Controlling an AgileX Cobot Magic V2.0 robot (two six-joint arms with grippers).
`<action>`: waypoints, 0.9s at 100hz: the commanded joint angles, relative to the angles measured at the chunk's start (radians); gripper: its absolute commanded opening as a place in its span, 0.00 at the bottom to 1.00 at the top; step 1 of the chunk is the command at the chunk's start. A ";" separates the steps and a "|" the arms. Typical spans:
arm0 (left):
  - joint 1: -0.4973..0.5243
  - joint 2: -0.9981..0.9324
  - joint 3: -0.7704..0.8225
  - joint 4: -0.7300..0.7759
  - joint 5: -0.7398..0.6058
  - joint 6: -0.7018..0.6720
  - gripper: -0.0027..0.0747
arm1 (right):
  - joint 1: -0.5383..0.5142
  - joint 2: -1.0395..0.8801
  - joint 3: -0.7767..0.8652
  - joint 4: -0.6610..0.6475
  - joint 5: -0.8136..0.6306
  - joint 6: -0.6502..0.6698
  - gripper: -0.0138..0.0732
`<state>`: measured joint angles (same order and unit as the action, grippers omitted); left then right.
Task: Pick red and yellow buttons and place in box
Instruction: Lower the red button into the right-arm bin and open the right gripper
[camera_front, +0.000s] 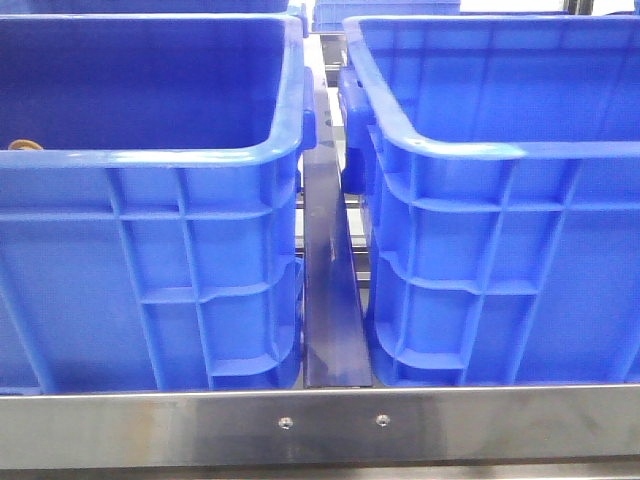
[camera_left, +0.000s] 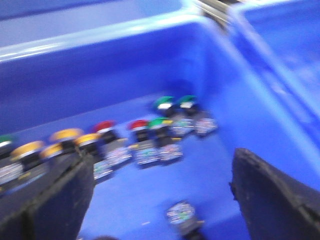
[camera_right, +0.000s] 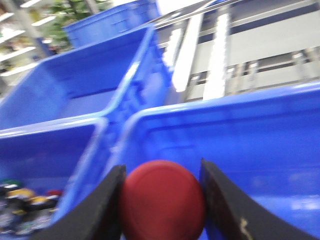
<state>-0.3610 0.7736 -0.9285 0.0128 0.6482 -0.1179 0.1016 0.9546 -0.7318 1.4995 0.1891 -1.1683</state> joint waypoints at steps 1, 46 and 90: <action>0.053 -0.064 0.013 0.000 -0.062 -0.009 0.70 | 0.000 0.024 -0.040 0.027 -0.044 -0.062 0.36; 0.140 -0.228 0.126 -0.003 -0.088 -0.009 0.01 | 0.000 0.390 -0.188 0.027 -0.189 -0.241 0.36; 0.140 -0.228 0.126 -0.013 -0.090 -0.009 0.01 | 0.023 0.721 -0.411 0.025 -0.254 -0.294 0.36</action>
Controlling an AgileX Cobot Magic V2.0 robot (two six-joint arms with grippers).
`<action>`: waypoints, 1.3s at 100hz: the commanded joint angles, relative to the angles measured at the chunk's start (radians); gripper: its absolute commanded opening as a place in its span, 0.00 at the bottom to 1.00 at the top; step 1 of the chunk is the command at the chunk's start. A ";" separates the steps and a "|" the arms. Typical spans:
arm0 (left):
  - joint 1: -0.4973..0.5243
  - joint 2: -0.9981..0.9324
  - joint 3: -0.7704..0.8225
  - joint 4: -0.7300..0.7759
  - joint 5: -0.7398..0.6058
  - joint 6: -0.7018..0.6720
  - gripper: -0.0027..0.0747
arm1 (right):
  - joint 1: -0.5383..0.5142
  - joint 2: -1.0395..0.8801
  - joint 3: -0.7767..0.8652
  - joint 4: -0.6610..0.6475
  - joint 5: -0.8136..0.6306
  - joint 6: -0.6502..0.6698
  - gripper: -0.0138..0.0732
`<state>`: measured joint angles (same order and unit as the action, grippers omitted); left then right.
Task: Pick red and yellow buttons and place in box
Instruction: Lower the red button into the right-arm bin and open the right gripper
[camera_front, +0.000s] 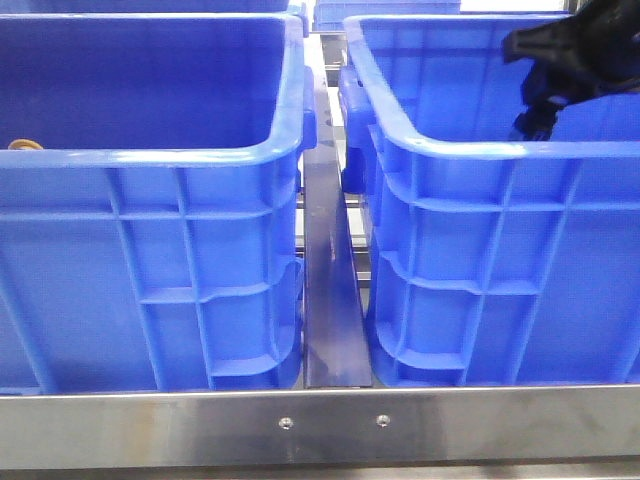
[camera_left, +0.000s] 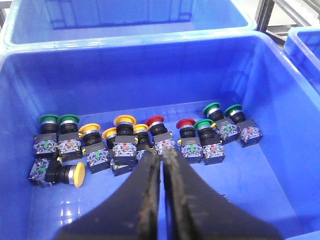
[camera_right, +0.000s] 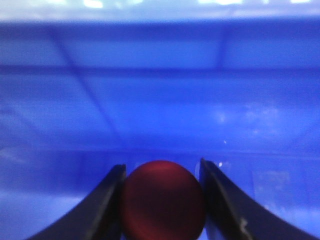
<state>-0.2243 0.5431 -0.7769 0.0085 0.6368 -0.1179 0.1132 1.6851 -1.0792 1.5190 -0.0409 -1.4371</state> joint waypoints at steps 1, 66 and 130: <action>0.003 0.003 -0.025 -0.009 -0.078 -0.009 0.01 | 0.012 -0.007 -0.066 0.005 -0.027 -0.029 0.36; 0.003 0.003 -0.025 -0.009 -0.078 -0.009 0.01 | 0.052 0.111 -0.107 0.005 -0.063 -0.041 0.37; 0.003 0.003 -0.025 -0.009 -0.078 -0.009 0.01 | 0.052 -0.027 -0.088 0.024 -0.064 -0.041 0.82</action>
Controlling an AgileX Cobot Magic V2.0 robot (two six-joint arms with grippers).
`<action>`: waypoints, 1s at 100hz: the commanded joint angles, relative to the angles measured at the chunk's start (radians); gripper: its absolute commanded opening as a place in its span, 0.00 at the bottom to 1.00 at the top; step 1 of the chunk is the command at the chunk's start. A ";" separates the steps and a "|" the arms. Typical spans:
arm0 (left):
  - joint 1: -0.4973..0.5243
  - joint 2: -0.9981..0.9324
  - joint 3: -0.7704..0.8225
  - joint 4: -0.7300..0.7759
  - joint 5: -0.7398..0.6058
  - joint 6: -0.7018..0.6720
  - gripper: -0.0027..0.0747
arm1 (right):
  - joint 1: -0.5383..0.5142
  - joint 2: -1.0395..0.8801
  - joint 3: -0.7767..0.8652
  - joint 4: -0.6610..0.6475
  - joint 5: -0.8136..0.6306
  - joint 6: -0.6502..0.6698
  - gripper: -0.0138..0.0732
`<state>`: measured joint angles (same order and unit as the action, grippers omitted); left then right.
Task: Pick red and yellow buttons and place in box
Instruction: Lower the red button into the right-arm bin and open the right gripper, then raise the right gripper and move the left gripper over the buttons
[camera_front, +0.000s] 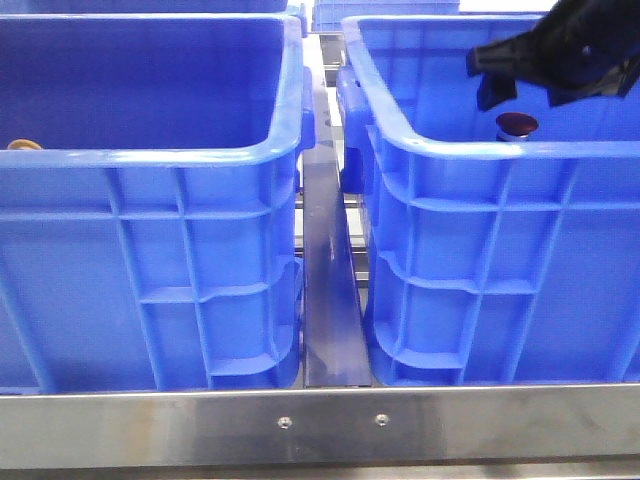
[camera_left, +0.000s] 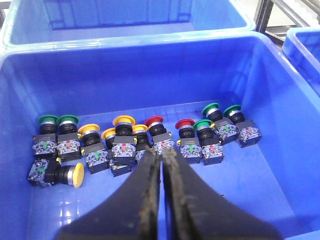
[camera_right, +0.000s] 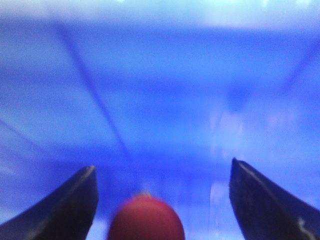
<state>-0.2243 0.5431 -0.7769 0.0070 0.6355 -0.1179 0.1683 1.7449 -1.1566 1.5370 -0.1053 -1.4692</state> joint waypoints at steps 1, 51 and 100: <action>0.003 0.003 -0.025 -0.007 -0.077 -0.009 0.01 | -0.003 -0.090 -0.009 0.006 0.000 -0.009 0.82; 0.003 0.003 -0.025 -0.007 -0.077 -0.009 0.01 | -0.003 -0.625 0.316 0.063 0.003 -0.009 0.82; 0.003 0.003 -0.025 -0.007 -0.077 -0.009 0.01 | -0.003 -1.098 0.575 0.084 0.008 -0.009 0.74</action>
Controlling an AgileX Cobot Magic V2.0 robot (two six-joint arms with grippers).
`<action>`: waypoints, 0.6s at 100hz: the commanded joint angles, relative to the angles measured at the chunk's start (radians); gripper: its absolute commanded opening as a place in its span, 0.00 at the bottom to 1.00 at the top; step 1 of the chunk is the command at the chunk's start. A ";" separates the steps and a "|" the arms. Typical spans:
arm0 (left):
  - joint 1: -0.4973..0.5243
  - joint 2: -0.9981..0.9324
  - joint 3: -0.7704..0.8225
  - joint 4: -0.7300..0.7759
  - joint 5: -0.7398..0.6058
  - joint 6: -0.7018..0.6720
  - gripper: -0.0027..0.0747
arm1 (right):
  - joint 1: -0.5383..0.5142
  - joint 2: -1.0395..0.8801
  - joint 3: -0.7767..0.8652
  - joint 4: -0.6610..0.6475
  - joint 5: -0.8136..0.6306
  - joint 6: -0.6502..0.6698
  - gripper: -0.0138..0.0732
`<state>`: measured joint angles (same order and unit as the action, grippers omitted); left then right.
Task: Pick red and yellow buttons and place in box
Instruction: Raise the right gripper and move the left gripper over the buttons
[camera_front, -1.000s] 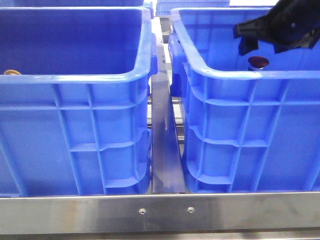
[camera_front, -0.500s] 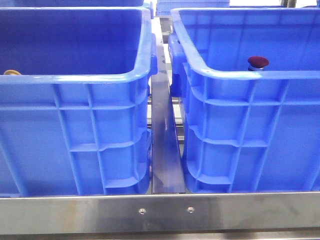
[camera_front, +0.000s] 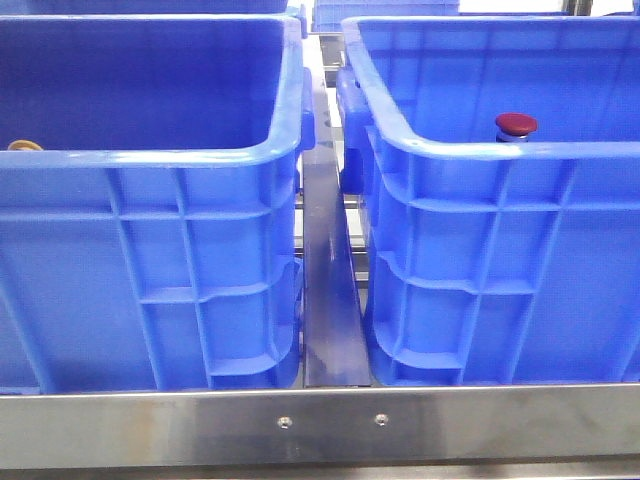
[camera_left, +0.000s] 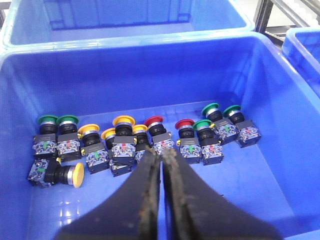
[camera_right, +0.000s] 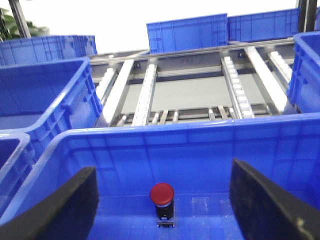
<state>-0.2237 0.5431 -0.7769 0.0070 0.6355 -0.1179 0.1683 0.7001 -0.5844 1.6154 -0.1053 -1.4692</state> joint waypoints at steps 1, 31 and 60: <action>0.002 0.003 -0.025 -0.007 -0.077 -0.009 0.01 | -0.003 -0.060 0.006 0.006 0.008 -0.009 0.73; 0.002 0.003 -0.025 -0.007 -0.077 -0.009 0.01 | -0.003 -0.103 0.026 0.007 0.080 -0.009 0.14; 0.002 0.003 -0.025 -0.007 -0.077 -0.009 0.22 | -0.003 -0.103 0.026 0.007 0.078 -0.009 0.08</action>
<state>-0.2237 0.5431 -0.7769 0.0070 0.6355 -0.1179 0.1683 0.5977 -0.5310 1.6235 -0.0352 -1.4692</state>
